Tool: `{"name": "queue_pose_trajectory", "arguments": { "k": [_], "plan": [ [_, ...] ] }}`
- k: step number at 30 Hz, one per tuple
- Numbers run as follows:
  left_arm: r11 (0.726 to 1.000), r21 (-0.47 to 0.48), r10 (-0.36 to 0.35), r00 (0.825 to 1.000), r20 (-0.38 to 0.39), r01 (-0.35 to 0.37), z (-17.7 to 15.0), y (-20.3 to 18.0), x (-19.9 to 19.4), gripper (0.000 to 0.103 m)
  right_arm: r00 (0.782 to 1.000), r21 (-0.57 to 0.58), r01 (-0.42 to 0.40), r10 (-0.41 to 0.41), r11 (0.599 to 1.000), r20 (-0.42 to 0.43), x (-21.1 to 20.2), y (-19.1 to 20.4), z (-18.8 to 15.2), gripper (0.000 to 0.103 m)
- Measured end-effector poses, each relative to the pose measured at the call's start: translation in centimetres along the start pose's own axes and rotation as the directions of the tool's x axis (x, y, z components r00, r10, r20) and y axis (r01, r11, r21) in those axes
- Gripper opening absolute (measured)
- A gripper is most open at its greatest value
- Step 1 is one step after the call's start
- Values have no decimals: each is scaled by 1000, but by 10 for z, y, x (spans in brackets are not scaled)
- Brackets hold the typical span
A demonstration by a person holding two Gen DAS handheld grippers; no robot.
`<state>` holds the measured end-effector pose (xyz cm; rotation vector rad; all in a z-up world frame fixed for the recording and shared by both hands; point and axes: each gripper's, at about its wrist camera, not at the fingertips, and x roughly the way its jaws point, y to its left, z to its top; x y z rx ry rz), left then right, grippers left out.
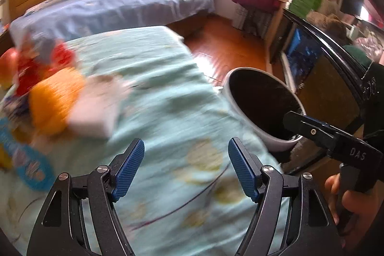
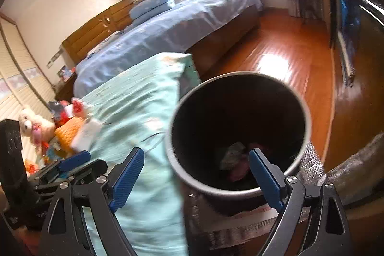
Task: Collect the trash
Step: 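Grasp the red snack bag with the left gripper while the right grasps the blue bottle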
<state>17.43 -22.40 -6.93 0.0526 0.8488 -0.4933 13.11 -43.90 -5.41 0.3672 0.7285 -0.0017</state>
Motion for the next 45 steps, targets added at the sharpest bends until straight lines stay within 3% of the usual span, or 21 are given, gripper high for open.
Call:
{"name": "queue_pose_trajectory", "arguments": {
  "k": [8,24,34,37,40,45],
  "plan": [
    [991,-112,75,997,28,-71,-30,59,-36,75,997,-69,-78,76,995,-24,6,56,-19,100],
    [942,-274,205,979,20,-192,-75,153,-76,75,982,-188,-173,154,967,-110,38,143,-45,100],
    [911,-325,276,961,17,-256,-76,197,-87,75,970,-264,-221,184,939,-157,57,186,-55,100],
    [902,-337,294,955,22,-270,-73,213,-89,75,967,-294,-234,191,927,-168,59,199,-58,94],
    [901,-334,303,953,25,-278,-66,227,-89,75,957,-312,-265,210,912,-200,63,212,-61,81],
    [917,-293,290,957,18,-272,-52,242,-81,75,943,-366,-309,233,878,-238,71,236,-66,79]
  ]
}}
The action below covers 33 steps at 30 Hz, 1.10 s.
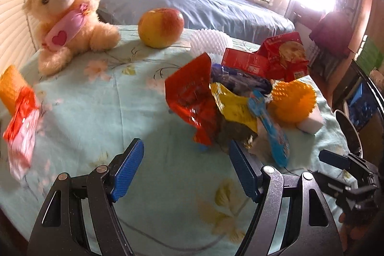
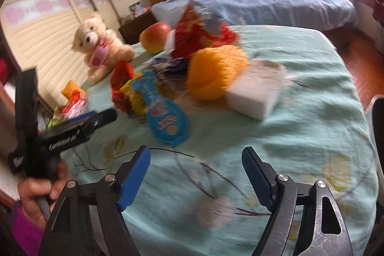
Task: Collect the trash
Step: 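Grasp the red snack bag with the left gripper while the right grasps the blue bottle, then carry the red bag and blue bottle over the trash bin with both grippers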
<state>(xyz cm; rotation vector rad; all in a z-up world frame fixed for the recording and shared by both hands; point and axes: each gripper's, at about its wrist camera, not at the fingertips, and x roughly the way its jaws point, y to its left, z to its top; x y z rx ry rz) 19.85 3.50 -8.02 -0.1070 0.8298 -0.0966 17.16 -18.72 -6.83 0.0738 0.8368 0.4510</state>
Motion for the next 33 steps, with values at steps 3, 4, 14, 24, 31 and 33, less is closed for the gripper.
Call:
{"name": "queue_pose_trajectory", "arguments": {
  "k": [3,4,14,24,31,33],
  "plan": [
    [999,36,10,1000,-20,-9,6,1,12,75,1000,-26,-8,8,1000,-12,10,8,7,79],
    [999,49,15,999,-28,-14,8,1,16,74,1000,-34,-9,8,999,-18,15,11,10,78],
    [995,74,-65,996,-52,69,13,-5,29,19,997,-101,-17,9,995,-73,50,23,26,54],
    [998,-8,-65,998,-21,65,-7,9,-2,7,999,-72,-30,27,997,-38,31,17,15,50],
    [992,-3,-124,992,-29,124,-24,-10,-25,7,1000,-19,-28,28,999,-5,8,4,0,50],
    [989,9,-149,988,-34,150,-29,-20,-30,7,1000,-7,-19,19,1000,5,0,-2,-5,50]
  ]
}}
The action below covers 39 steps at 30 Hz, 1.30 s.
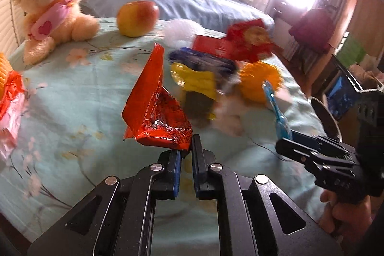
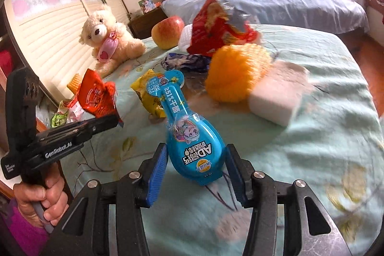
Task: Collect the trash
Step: 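Carry the red bag and blue bottle over the trash bin with both grippers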
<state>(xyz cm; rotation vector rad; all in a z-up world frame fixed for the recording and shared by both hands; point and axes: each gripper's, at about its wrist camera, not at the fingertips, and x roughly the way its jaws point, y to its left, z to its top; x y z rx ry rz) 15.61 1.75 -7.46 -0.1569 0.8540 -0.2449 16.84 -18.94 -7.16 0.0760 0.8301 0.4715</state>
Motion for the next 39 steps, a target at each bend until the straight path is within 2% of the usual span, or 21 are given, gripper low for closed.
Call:
{"name": "queue_pose_trajectory", "arguments": {
  "k": [15,25,39],
  "plan": [
    [977,144,-153,987,-48,159,-8,-100,7,7,992,133,90,-100,987,74,-63,-59,-29,50],
    [953,223,-194,978,-79,207,-7,-151,20,7,981,205,138,-163,969,109,-96,-92,-44,50],
    [920,300,-229,967,-113,253,-2,-204,34,7,961,295,182,-232,938,147,-130,-138,-55,50]
  ]
}}
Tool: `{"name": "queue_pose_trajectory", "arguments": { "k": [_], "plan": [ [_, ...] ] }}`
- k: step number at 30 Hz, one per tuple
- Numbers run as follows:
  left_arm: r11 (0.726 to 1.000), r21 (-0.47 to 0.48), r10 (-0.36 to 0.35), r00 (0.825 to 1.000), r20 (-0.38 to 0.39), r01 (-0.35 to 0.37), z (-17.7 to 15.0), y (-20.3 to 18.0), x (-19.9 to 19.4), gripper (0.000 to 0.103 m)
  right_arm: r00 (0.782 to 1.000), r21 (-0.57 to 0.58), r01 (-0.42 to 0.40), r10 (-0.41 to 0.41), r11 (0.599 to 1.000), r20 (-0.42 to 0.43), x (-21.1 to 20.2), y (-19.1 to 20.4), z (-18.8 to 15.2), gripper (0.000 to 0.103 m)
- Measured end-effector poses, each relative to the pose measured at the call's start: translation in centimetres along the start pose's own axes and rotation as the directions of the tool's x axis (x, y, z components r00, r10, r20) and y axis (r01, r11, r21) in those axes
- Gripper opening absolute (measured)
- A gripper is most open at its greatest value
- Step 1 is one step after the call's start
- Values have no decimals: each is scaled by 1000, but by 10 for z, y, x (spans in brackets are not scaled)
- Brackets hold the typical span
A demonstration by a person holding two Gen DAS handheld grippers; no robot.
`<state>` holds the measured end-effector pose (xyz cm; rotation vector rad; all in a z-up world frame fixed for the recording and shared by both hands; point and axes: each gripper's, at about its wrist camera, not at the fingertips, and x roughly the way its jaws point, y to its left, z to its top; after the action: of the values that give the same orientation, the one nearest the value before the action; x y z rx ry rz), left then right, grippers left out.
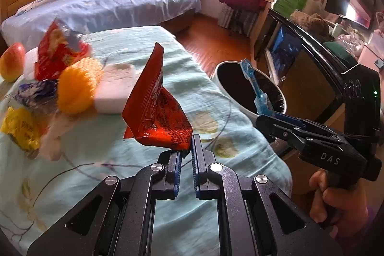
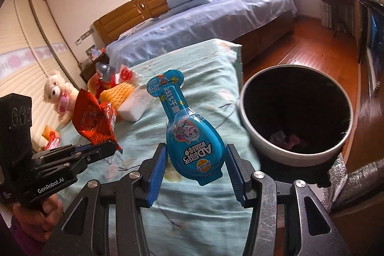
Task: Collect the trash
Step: 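Carry the red bag and blue bottle over the trash bin with both grippers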
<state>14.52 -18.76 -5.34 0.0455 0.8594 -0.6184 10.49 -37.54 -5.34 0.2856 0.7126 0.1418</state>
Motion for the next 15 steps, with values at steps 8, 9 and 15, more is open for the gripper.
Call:
{"name": "queue_pose_trajectory", "arguments": {
  "k": [8,9,15],
  "plan": [
    [999,41,-17,1000,-8,17,13,-20,15,7,1000,34,24,-24,999,14,-5,-22,4,50],
    [999,44,-20,1000,-10,21,14,-23,17,7,999,37,28,-28,999,16,-7,-23,4,50],
    [998,58,-39,999,-22,40,21,-35,28,7,997,58,66,-68,996,35,-14,-38,8,50]
  ]
}}
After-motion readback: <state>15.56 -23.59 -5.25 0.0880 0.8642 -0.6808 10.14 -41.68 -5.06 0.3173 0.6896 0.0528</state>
